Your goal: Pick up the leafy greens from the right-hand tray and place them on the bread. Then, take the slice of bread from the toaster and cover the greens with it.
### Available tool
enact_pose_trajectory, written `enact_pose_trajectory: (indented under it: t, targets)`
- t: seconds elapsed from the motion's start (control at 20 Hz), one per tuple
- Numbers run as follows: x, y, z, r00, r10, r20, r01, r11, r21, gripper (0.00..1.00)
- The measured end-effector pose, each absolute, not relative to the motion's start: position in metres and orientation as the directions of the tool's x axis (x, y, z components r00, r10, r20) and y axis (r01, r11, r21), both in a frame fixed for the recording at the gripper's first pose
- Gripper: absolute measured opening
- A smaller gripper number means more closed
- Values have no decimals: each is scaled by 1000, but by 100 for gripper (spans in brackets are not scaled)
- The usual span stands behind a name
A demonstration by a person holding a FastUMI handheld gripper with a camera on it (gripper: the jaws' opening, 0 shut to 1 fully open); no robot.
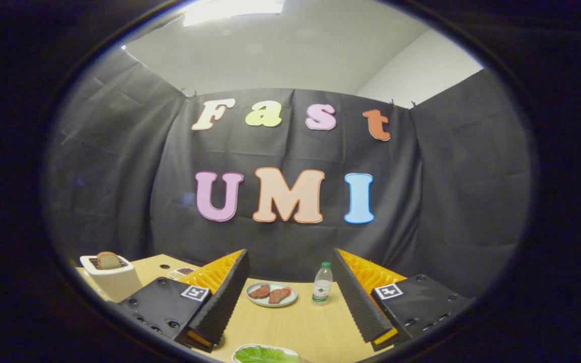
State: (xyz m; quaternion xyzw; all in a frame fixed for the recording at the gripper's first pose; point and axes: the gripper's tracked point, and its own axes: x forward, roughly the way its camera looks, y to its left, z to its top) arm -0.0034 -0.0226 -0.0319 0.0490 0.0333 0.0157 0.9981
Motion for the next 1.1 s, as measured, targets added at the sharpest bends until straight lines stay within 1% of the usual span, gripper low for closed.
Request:
enact_pose_trajectory:
  t: [0.2,0.4,0.5,0.65,0.8,1.1]
  targets:
    - [-4,-14,-50,986,132,-102,-124,989,82,100]
    - [-3,4,-87,937,273,-219,-269,962,51,100]
    - [-6,11,-106,906,325,-271,-333,943,16,100]
    - [-9,27,-134,847,407,-341,-427,904,17,100]
    - [-13,32,-170,786,447,-426,-500,866,-15,100]
    - [-26,45,-235,658,494,-569,-610,792,-18,100]
